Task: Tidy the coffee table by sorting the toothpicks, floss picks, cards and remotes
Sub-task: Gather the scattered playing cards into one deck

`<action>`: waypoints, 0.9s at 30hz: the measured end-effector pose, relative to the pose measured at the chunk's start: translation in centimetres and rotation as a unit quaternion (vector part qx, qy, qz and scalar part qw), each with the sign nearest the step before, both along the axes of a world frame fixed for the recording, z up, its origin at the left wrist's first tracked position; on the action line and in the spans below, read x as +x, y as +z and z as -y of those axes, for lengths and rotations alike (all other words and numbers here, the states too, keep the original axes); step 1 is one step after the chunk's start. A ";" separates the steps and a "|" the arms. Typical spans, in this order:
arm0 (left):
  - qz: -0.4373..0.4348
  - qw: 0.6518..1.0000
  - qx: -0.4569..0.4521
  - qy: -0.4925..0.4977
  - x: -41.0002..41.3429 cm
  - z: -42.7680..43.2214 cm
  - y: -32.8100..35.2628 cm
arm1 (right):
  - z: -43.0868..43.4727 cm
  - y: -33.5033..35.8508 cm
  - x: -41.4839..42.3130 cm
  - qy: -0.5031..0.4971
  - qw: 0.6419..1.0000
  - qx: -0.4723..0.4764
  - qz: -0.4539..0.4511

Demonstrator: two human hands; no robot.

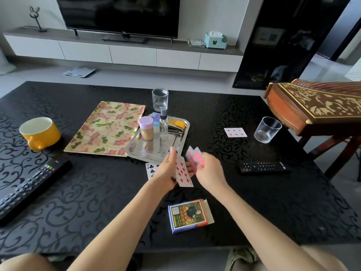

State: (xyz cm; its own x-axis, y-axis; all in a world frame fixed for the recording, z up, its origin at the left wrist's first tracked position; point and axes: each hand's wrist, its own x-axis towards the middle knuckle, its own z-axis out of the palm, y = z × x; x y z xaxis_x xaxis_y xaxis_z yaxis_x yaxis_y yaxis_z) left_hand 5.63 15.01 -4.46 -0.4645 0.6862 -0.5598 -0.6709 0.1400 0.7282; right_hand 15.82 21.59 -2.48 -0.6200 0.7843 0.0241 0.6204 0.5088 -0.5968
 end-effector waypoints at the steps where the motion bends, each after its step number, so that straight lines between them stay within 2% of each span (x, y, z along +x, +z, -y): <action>1: -0.015 1.000 -0.006 0.002 0.0 -0.3 0.1 | 1.0 -0.3 -1.0 0.051 0.998 0.028 0.009; 3: -0.021 1.000 -0.012 0.018 -0.5 -0.8 -0.2 | 1.9 -0.7 -2.2 0.135 0.989 0.041 0.042; 5: 0.005 1.000 -0.009 0.014 -1.4 -0.9 -0.4 | 1.7 -0.4 -2.8 0.168 0.983 -0.067 0.044; 7: 0.030 0.999 0.001 -0.015 -2.2 -0.8 -0.1 | 1.0 0.4 -3.1 0.167 0.966 -0.198 0.019; 8: 0.032 0.999 0.008 -0.040 -2.2 -0.8 0.3 | 0.5 0.6 -3.2 0.162 0.960 -0.228 0.010; 11: -0.009 0.994 0.021 -0.106 -2.2 -1.2 0.6 | -0.7 1.2 -3.2 0.144 0.954 -0.263 -0.027; 15: -0.024 0.996 0.039 -0.072 -3.0 -3.6 0.1 | -4.0 2.2 -2.5 0.223 0.901 -0.371 -0.036; 16: -0.013 0.998 0.031 -0.061 -3.4 -4.3 0.3 | -5.4 2.0 -2.3 0.210 0.901 -0.376 -0.051; 17: 0.005 0.998 0.023 -0.056 -3.8 -4.8 0.7 | -7.2 1.6 -2.4 0.166 0.919 -0.350 -0.073; 18: 0.033 0.998 0.016 -0.056 -4.2 -5.3 0.9 | -9.8 0.7 -2.7 0.089 0.957 -0.266 -0.072; 19: 0.062 0.996 0.017 -0.063 -4.5 -5.8 1.1 | -12.9 -0.2 -2.9 0.011 0.988 -0.148 -0.034; 20: 0.090 0.993 0.027 -0.072 -4.7 -5.8 1.4 | -15.7 -1.1 -3.0 -0.034 0.998 -0.051 0.027; 22: 0.120 0.988 0.055 -0.078 -4.8 -5.8 1.6 | -20.4 -2.8 -2.9 -0.051 0.984 0.047 0.165; 24: 0.127 0.986 0.074 -0.078 -5.1 -6.0 1.1 | -22.7 -4.7 -3.2 -0.048 0.962 0.060 0.262; 25: 0.128 0.986 0.075 -0.077 -5.3 -5.9 0.9 | -22.7 -5.7 -3.5 -0.040 0.958 0.058 0.277; 27: 0.131 0.985 0.076 -0.080 -5.8 -5.7 0.5 | -20.8 -6.9 -3.9 0.001 0.968 0.083 0.239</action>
State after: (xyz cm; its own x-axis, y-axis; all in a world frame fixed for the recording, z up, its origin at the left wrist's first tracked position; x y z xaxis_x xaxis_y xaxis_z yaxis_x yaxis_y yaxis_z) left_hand -0.22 20.70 -3.99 -0.1971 0.8240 -0.5313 -0.8164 0.1621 0.5542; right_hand 11.93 42.42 -9.40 -0.5924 0.7934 -0.1399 0.8046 0.5739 -0.1524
